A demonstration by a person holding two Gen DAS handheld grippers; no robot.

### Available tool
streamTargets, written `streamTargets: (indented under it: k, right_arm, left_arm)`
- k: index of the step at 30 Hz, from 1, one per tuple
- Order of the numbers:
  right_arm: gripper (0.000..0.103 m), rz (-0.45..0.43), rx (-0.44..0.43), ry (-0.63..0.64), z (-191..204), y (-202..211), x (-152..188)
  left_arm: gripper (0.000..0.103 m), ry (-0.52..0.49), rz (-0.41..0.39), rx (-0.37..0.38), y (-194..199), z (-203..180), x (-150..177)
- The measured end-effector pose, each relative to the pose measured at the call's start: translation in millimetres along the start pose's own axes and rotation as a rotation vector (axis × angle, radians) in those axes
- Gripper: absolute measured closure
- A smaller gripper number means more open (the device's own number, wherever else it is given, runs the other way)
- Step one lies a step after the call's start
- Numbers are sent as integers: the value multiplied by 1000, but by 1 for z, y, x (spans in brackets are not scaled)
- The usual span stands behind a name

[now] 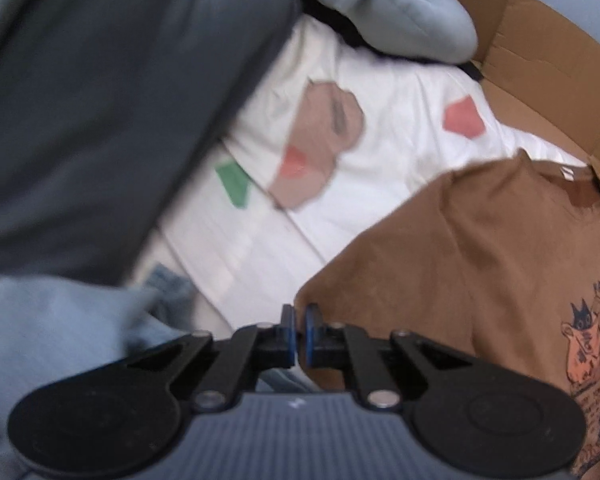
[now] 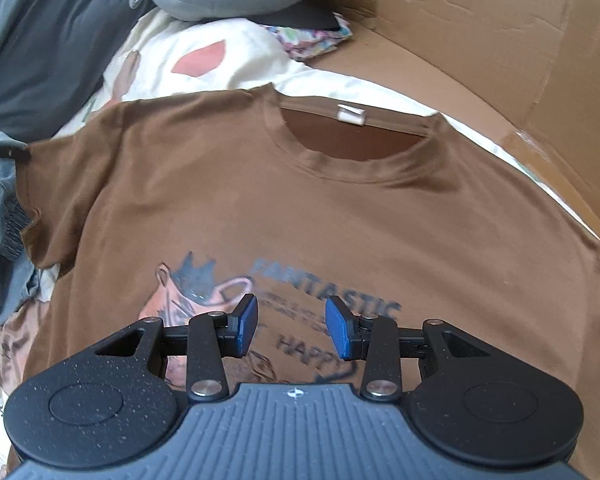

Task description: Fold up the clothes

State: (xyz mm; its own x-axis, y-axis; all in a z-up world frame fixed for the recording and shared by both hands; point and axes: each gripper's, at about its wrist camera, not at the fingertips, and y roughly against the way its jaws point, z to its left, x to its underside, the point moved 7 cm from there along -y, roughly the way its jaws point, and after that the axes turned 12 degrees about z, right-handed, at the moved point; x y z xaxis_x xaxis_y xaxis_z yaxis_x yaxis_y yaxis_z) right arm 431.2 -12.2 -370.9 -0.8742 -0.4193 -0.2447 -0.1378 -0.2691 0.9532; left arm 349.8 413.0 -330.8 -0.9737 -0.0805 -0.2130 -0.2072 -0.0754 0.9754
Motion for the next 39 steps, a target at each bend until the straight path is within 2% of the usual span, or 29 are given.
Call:
streamTargets:
  k: [4,10,17,22,26,31,35,39]
  right_arm:
    - [58,7,-9,12,7,-4,-4]
    - [58,19,0,12,7,-15,-4]
    - [58,16,21,-50,-5,-31,-5]
    - [58,21,32,-78,-11,-37,-3]
    - [58,15,60,-80,-19,-35,-1]
    - [58,1,76,-113,-34,-28,-1]
    - [58,-12,81,-132,-42,-21,-2]
    - [58,-32,86,-145,-48,-15,-4]
  left_arm:
    - [98,9,4,-29,-3,12,-17]
    - [98,1,44,-72,-28,20,-34]
    - [98,-15,132,-146,-64,28,-35]
    - [98,-25,159,-152,-94,27,-35]
    - [88,-20,148,-199,-95,24,-41]
    - [87,-21,64,-162,-64,9,-54]
    - [85,-60,-19,-73,-42,-24,-67]
    - [85,-60,-68,28,-30,-66,-80]
